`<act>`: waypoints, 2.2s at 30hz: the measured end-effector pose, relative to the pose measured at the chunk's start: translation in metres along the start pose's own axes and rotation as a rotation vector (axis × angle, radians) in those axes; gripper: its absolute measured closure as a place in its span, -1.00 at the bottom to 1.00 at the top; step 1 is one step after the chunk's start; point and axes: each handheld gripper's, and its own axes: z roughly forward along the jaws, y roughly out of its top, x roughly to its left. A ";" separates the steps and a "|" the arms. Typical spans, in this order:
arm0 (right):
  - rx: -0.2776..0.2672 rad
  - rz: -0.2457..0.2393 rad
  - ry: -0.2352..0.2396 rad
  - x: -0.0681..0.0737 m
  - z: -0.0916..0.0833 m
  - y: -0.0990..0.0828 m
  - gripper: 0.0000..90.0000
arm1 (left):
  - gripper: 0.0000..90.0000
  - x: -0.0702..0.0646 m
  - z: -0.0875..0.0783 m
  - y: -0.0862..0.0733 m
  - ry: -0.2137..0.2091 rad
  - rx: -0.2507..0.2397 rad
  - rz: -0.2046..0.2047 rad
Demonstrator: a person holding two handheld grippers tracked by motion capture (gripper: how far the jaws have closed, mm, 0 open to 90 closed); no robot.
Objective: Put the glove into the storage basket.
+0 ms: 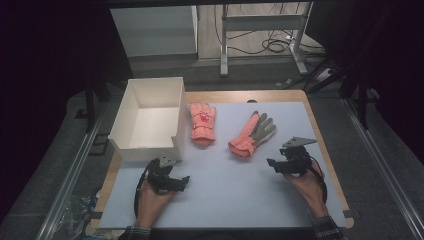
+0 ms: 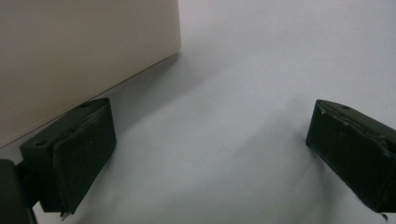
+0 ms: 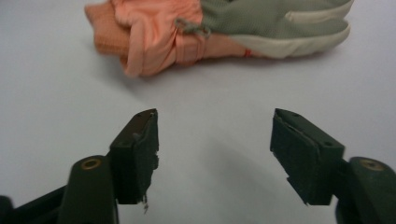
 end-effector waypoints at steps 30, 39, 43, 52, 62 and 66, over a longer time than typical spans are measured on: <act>0.010 0.033 -0.029 -0.029 0.066 0.084 0.02 | -0.96 0.000 0.000 0.000 -0.002 -0.003 -0.003; 0.070 0.060 -0.027 -0.037 0.091 0.076 -0.09 | -0.96 0.000 0.000 0.000 -0.002 -0.002 -0.003; 0.073 0.050 -0.053 -0.033 0.097 0.070 0.14 | -0.96 0.000 0.000 0.000 -0.002 -0.002 -0.003; 0.081 0.044 -0.087 -0.027 0.094 0.070 0.88 | -0.96 0.000 0.000 0.000 -0.002 -0.002 -0.002; 0.048 0.081 -0.032 -0.031 0.080 0.075 0.92 | -0.96 0.000 0.000 0.000 -0.001 -0.003 -0.003; 0.033 0.078 -0.005 -0.031 0.072 0.076 0.92 | -0.96 0.000 0.000 0.000 -0.001 -0.003 -0.002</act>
